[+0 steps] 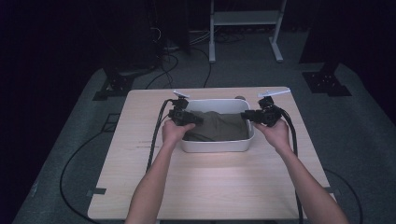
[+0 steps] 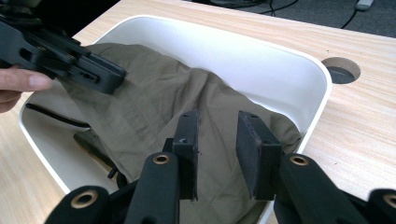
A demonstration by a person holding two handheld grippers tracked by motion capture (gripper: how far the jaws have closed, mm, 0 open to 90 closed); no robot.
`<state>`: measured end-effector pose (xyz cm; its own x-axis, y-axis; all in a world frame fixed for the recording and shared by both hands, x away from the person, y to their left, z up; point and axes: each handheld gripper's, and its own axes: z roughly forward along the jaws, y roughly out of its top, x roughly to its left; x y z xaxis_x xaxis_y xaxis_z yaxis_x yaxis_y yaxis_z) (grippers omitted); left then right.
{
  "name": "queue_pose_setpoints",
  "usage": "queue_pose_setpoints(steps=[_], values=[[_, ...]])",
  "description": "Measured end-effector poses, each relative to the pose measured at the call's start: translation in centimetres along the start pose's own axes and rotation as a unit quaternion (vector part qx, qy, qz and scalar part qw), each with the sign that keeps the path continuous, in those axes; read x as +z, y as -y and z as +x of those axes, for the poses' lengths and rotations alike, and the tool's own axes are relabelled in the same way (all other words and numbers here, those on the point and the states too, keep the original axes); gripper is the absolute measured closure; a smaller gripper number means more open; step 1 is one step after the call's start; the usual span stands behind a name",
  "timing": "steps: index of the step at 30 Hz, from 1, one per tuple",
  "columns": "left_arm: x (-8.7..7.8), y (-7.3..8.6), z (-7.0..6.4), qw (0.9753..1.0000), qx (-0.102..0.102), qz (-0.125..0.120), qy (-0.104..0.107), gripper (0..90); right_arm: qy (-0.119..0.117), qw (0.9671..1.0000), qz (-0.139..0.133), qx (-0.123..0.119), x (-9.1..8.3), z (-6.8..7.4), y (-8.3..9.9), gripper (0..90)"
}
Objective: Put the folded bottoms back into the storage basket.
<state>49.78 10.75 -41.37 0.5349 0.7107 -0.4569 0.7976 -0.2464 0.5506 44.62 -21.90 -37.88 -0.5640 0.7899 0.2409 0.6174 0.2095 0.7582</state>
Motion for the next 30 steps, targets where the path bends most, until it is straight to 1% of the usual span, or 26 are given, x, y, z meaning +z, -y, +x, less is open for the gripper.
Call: queue_pose_setpoints(steps=[3,4,5,6,9,12,14,16,20,22,23,24,26,27,28,30], values=[[0.3,0.1,0.0,0.9998,0.003,0.017,-0.009,67.7,-0.002,1.0000,-0.001,-0.002,-0.1,0.1,0.0,68.8],[0.4,0.1,0.1,0.9997,0.004,0.023,-0.008,68.4,-0.002,1.0000,-0.001,-0.002,-0.1,0.2,0.0,68.8],[0.4,0.1,0.0,0.9996,0.004,0.027,-0.010,68.4,-0.002,1.0000,-0.001,-0.002,-0.1,0.2,0.0,68.8],[0.4,0.1,0.0,0.9996,0.005,0.025,-0.010,68.0,-0.003,1.0000,0.000,-0.002,-0.1,0.2,0.0,68.8],[-0.2,0.1,-0.2,1.0000,0.004,0.006,-0.006,63.2,-0.005,1.0000,0.000,-0.002,0.0,0.2,0.0,68.8],[-1.2,0.1,-0.3,0.9999,0.006,-0.014,0.000,59.9,-0.007,1.0000,0.000,-0.001,0.0,0.2,0.1,68.8],[-1.9,0.1,-0.4,0.9997,0.005,-0.023,0.004,59.8,-0.011,0.9999,-0.002,0.000,0.0,0.1,0.2,68.6],[-2.5,0.2,-0.4,0.9992,0.002,-0.037,0.015,59.4,-0.015,0.9999,-0.001,0.003,0.1,0.1,0.4,68.0],[-3.3,0.6,-0.4,0.9985,0.001,-0.047,0.029,59.3,-0.030,0.9994,0.001,0.016,0.2,-0.1,0.9,67.1],[-3.6,1.0,-0.3,0.9978,-0.001,-0.056,0.036,59.1,-0.036,0.9992,0.000,0.019,0.3,-0.2,1.1,66.8],[-3.7,1.2,-0.2,0.9974,-0.004,-0.059,0.041,59.1,-0.040,0.9990,0.001,0.021,0.4,-0.3,1.3,66.7],[-3.8,1.3,-0.1,0.9971,-0.003,-0.063,0.043,59.0,-0.045,0.9987,0.005,0.022,0.4,-0.4,1.4,66.2],[-4.0,1.5,-0.1,0.9968,-0.003,-0.065,0.045,59.0,-0.047,0.9986,0.007,0.022,0.4,-0.5,1.4,66.2],[-4.2,1.7,-0.1,0.9962,-0.003,-0.069,0.052,59.0,-0.051,0.9984,0.002,0.024,0.3,-0.6,1.6,66.2],[-4.3,1.8,-0.1,0.9961,-0.002,-0.070,0.053,59.0,-0.055,0.9981,0.002,0.026,0.2,-0.7,1.6,66.2],[-4.5,2.0,-0.2,0.9962,0.001,-0.069,0.054,58.8,-0.059,0.9979,0.004,0.026,0.1,-0.8,1.7,65.9]])
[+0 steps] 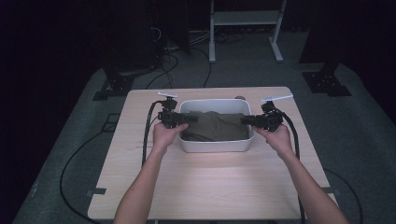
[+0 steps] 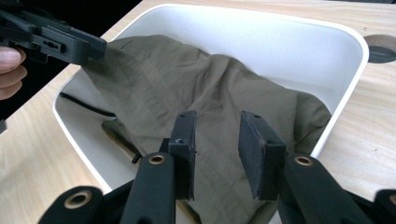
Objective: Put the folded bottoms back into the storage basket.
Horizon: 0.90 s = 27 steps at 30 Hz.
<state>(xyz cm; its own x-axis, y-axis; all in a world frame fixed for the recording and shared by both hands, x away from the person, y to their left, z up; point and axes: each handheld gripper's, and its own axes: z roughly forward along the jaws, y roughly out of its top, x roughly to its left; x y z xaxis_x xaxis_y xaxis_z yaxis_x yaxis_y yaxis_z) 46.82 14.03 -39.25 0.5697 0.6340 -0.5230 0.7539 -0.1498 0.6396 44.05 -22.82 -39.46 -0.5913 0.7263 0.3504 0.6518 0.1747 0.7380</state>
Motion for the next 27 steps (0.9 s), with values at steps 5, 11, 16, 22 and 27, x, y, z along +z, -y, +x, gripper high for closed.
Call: queue_pose_setpoints(steps=[5,11,16,22,27], values=[[-0.6,0.4,-0.5,0.9999,0.008,-0.003,0.008,57.4,-0.011,0.9999,-0.004,0.007,-0.6,-0.3,0.6,65.4],[-1.2,0.8,-1.3,0.9996,0.019,-0.009,0.020,56.9,-0.028,0.9996,-0.002,0.007,-1.2,-0.5,1.0,63.2],[-1.6,1.3,-1.3,0.9995,0.017,-0.012,0.024,56.5,-0.039,0.9992,-0.001,0.005,-1.4,-0.4,1.3,62.7],[-2.1,1.8,-1.6,0.9993,0.017,-0.016,0.030,55.9,-0.046,0.9989,-0.001,0.005,-1.6,-0.3,1.7,62.5],[-2.4,2.2,-1.9,0.9990,0.024,-0.015,0.033,55.5,-0.050,0.9987,-0.003,0.004,-1.8,-0.3,1.9,62.1]])
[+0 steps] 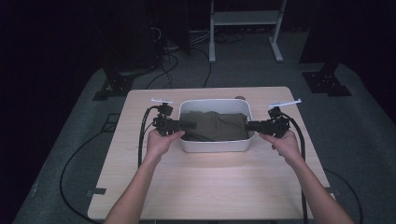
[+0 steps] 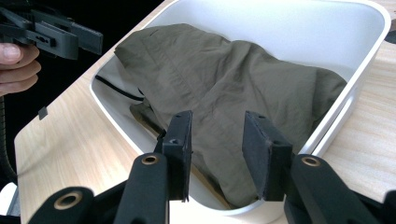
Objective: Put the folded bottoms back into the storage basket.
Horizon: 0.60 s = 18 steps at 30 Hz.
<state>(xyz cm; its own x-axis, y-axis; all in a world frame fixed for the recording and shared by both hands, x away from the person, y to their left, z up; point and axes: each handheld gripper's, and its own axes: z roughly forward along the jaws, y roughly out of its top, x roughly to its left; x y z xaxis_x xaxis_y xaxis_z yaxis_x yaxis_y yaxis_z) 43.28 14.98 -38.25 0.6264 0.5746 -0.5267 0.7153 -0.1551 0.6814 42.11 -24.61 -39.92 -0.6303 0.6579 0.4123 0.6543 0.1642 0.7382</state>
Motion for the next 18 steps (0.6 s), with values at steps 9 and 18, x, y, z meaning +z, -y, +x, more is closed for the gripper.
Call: queue_pose_setpoints(steps=[9,18], values=[[-0.5,0.7,-0.1,1.0000,-0.003,-0.005,0.006,54.0,-0.008,0.9999,0.002,-0.007,-0.6,0.3,0.2,60.3],[-0.8,1.3,-0.2,0.9999,-0.003,-0.007,0.007,53.2,-0.015,0.9998,0.005,-0.009,-0.9,0.4,0.5,59.6]])
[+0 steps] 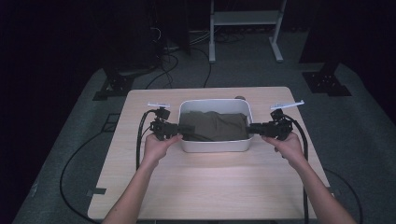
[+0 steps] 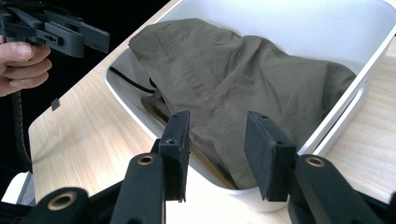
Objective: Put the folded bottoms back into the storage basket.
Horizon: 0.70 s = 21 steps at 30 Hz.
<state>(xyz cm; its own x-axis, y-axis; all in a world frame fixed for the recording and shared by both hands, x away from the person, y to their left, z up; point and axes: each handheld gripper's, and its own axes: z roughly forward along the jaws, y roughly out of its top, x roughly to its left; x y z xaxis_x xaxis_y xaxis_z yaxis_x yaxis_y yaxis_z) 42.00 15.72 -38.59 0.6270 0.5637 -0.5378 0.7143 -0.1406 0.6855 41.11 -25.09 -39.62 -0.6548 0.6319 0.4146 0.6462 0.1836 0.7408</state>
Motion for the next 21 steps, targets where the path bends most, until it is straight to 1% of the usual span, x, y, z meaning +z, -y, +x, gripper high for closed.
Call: queue_pose_setpoints(steps=[5,6,11,14,15,17,21], values=[[-0.1,0.3,0.0,1.0000,0.001,0.001,0.003,52.4,-0.004,1.0000,-0.002,0.003,-0.2,-0.1,0.4,59.3],[-0.2,0.4,-0.1,1.0000,0.004,0.005,0.000,52.1,-0.005,1.0000,-0.003,0.003,-0.2,-0.1,0.5,59.3],[-0.4,0.7,-0.2,1.0000,-0.002,-0.001,0.007,51.5,-0.009,1.0000,0.000,0.004,-0.6,-0.2,1.0,58.5],[-0.6,1.0,-0.3,1.0000,0.000,0.000,0.007,51.2,-0.013,0.9999,-0.007,0.004,-0.8,-0.3,1.2,58.3],[-0.6,1.1,-0.3,1.0000,-0.001,0.001,0.007,50.7,-0.013,0.9999,-0.003,0.007,-0.9,-0.2,1.3,57.9],[-0.6,1.2,-0.2,1.0000,0.000,0.004,0.006,49.6,-0.014,0.9999,-0.004,0.005,-1.0,-0.3,1.6,57.7],[-0.8,1.5,-0.1,0.9999,-0.005,0.002,0.008,49.0,-0.016,0.9998,-0.002,0.007,-1.4,-0.4,2.2,56.4]])
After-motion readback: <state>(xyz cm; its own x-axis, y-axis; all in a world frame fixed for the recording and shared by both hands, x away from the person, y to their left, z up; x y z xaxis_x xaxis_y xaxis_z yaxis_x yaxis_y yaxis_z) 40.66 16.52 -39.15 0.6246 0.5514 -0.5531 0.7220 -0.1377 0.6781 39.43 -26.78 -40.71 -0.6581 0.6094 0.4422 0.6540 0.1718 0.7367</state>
